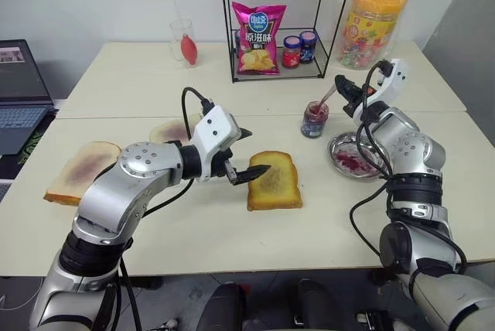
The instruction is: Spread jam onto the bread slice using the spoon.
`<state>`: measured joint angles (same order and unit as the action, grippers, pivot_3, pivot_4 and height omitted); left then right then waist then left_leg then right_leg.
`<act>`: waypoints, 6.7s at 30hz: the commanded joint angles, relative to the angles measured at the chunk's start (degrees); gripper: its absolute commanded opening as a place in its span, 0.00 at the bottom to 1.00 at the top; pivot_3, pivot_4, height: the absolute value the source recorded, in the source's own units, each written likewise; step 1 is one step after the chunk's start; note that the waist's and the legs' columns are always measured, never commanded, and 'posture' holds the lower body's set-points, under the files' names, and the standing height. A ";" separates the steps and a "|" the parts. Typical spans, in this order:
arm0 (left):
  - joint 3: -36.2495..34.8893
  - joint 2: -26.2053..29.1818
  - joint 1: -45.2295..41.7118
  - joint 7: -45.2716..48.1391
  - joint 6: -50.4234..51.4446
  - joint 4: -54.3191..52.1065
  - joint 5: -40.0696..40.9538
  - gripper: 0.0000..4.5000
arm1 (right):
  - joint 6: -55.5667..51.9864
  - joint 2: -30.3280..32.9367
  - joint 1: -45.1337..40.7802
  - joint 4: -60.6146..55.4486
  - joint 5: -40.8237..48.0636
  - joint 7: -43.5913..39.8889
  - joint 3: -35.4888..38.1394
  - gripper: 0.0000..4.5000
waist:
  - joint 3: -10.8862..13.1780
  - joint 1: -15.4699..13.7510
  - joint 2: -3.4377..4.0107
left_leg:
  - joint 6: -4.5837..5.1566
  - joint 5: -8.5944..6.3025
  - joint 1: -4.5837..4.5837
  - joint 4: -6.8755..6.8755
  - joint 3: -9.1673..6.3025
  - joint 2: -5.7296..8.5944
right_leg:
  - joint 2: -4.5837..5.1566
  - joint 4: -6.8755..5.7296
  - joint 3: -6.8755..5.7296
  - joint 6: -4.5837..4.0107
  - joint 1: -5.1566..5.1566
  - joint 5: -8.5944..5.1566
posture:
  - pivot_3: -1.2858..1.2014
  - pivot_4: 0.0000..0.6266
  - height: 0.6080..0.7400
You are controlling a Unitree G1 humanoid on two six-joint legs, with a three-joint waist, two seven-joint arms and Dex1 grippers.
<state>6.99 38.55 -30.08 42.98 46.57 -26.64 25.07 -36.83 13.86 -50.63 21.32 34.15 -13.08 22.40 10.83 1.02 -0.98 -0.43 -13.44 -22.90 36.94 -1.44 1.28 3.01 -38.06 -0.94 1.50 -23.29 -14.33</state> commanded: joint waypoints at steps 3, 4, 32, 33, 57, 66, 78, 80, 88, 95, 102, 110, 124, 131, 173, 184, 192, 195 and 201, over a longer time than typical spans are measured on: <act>-0.15 0.22 -0.47 0.39 -2.24 -0.31 -0.97 1.00 | -0.16 0.20 -2.52 -2.91 2.87 0.77 1.60 0.01 | 0.00 0.06 0.00 | 0.00 0.00 0.00 0.00 0.01 0.00 | 0.00 0.01 0.01 0.00 0.00 0.00 | 0.52 0.24 1.00; -0.17 0.21 -0.39 0.43 -2.29 -0.34 -0.98 1.00 | -0.25 0.19 -2.56 -2.98 3.13 0.94 1.70 0.01 | 0.00 0.07 0.00 | 0.00 0.00 0.00 0.00 0.01 0.00 | 0.00 0.01 0.01 0.00 0.00 0.00 | 0.52 0.24 1.00; -1.82 -2.24 -2.77 -1.26 -0.64 -0.94 0.65 1.00 | -2.56 2.52 -2.22 -1.13 7.23 3.58 6.17 0.01 | 0.00 0.49 0.00 | 0.02 -0.01 -0.01 0.00 0.03 0.00 | 0.00 0.02 0.03 0.01 -0.01 0.00 | 0.52 0.24 1.00; -1.96 -2.21 -2.95 -1.37 -0.81 -0.66 0.48 1.00 | -3.06 2.78 -2.03 -1.26 7.47 3.49 6.28 0.01 | 0.00 0.49 0.00 | 0.02 -0.01 -0.02 0.00 0.03 0.00 | 0.00 0.03 0.03 0.02 -0.01 0.01 | 0.52 0.24 1.00; -2.30 -0.35 -0.68 0.02 -3.76 0.73 -0.24 1.00 | 13.68 4.11 3.07 -5.05 -13.92 -5.35 -15.68 0.01 | 0.00 0.63 0.00 | 0.03 -0.02 -0.02 0.00 0.08 -0.01 | -0.04 0.03 0.10 0.05 -0.05 0.02 | 0.52 0.24 1.00; -2.18 -0.46 -1.28 -0.27 -3.04 0.43 0.23 1.00 | 17.97 4.63 3.56 -2.72 -19.14 -7.37 -17.57 0.01 | 0.00 0.61 -0.01 | 0.03 -0.02 -0.01 -0.01 0.08 -0.02 | -0.03 0.04 0.11 0.07 -0.06 0.03 | 0.52 0.24 1.00; -1.91 -0.44 -1.24 -0.07 -3.66 0.84 -0.18 1.00 | 15.33 2.11 1.38 2.63 -19.95 -5.72 -17.00 0.01 | 0.00 0.62 -0.01 | 0.03 -0.02 -0.01 -0.01 0.08 -0.02 | -0.03 0.04 0.12 0.07 -0.06 0.04 | 0.52 0.24 1.00; -1.92 -0.42 -1.18 -0.13 -3.68 0.75 -0.22 1.00 | 13.54 1.26 1.06 2.50 -18.73 -5.20 -16.08 0.01 | 0.00 0.62 -0.01 | 0.03 -0.02 -0.01 0.00 0.08 -0.02 | -0.03 0.03 0.12 0.07 -0.06 0.04 | 0.52 0.24 1.00; -1.94 -0.54 -1.11 -0.33 -3.68 0.64 -0.18 1.00 | 6.41 -1.26 -0.46 1.18 -13.71 -2.58 -11.08 0.01 | 0.00 0.62 -0.01 | 0.03 -0.02 -0.01 0.00 0.08 -0.02 | -0.02 0.02 0.12 0.07 -0.06 0.04 | 0.52 0.24 1.00; -1.68 -0.85 -1.46 -0.63 -3.49 0.52 -0.16 1.00 | 1.83 -2.63 -2.40 1.12 -8.33 0.78 -4.87 0.01 | 0.00 0.62 -0.01 | 0.03 -0.02 -0.01 -0.01 0.08 -0.02 | -0.02 0.01 0.12 0.06 -0.06 0.04 | 0.52 0.24 1.00; -1.32 -1.06 -2.04 -1.01 -3.23 0.63 0.00 1.00 | -1.17 -3.19 -3.82 0.73 -3.64 3.01 -0.57 0.01 | 0.00 0.63 -0.01 | 0.03 -0.02 -0.01 -0.01 0.09 -0.02 | -0.03 0.02 0.12 0.06 -0.05 0.04 | 0.52 0.24 1.00; -1.32 -0.97 -1.94 -0.92 -3.47 0.91 -0.04 1.00 | -2.39 -3.46 -5.03 0.87 -0.67 5.23 2.02 0.01 | 0.00 0.68 -0.01 | 0.03 -0.02 -0.01 -0.02 0.10 -0.02 | -0.03 0.03 0.13 0.06 -0.06 0.04 | 0.52 0.24 1.00; -1.28 -0.87 -2.13 -0.92 -3.32 0.79 -0.08 1.00 | -2.28 -1.80 -5.65 0.99 0.28 5.94 2.52 0.01 | 0.00 0.68 -0.01 | 0.04 -0.02 -0.01 -0.02 0.11 -0.02 | -0.03 0.04 0.13 0.06 -0.06 0.04 | 0.52 0.24 1.00; -1.18 -0.77 -2.71 -0.86 -2.89 0.64 0.03 1.00 | -1.41 -0.73 -4.87 0.50 -1.03 4.86 1.23 0.01 | 0.00 0.67 -0.01 | 0.04 -0.02 -0.02 -0.01 0.11 -0.02 | -0.03 0.03 0.13 0.06 -0.06 0.04 | 0.52 0.24 1.00; -1.22 -0.81 -2.06 0.11 -4.19 1.19 -0.78 1.00 | -3.74 -1.16 -5.43 0.68 4.10 7.88 4.50 0.01 | 0.00 0.68 -0.01 | 0.04 -0.02 -0.02 -0.02 0.11 -0.02 | -0.03 0.04 0.13 0.06 -0.06 0.04 | 0.52 0.24 1.00; -1.21 -1.56 -3.30 -0.52 -4.05 1.56 -0.85 1.00 | -4.33 -0.32 -5.97 1.16 5.93 8.61 5.99 0.01 | 0.00 0.67 -0.01 | 0.04 -0.03 -0.02 -0.02 0.11 -0.02 | -0.03 0.04 0.13 0.07 -0.06 0.04 | 0.52 0.24 1.00; -1.41 -2.01 -4.10 -0.72 -4.24 2.21 -1.04 1.00 | -5.59 0.41 -5.32 0.18 6.97 9.08 6.57 0.01 | 0.00 0.66 -0.01 | 0.05 -0.03 -0.02 -0.03 0.12 -0.02 | -0.03 0.05 0.14 0.07 -0.06 0.04 | 0.52 0.24 1.00; -1.37 -2.03 -4.22 -0.80 -4.36 2.36 -1.09 1.00 | -5.91 0.57 -5.05 -0.22 7.16 9.16 6.63 0.01 | 0.00 0.66 -0.01 | 0.05 -0.03 -0.02 -0.03 0.12 -0.02 | -0.03 0.05 0.14 0.07 -0.06 0.04 | 0.52 0.24 1.00; -1.33 -2.04 -4.47 -0.80 -4.50 2.59 -1.10 1.00 | -6.21 0.65 -4.57 -0.91 7.34 9.40 6.97 0.01 | 0.00 0.66 -0.01 | 0.05 -0.03 -0.03 -0.03 0.12 -0.02 | -0.03 0.05 0.14 0.07 -0.06 0.04 | 0.52 0.24 1.00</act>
<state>6.48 36.65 -33.34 42.11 43.30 -23.53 24.25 -43.19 13.76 -54.66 23.46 39.74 -3.56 28.30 10.84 1.68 -0.99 -0.38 -13.47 -22.93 36.92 -1.32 1.26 2.97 -38.00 -0.80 1.57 -23.35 -14.30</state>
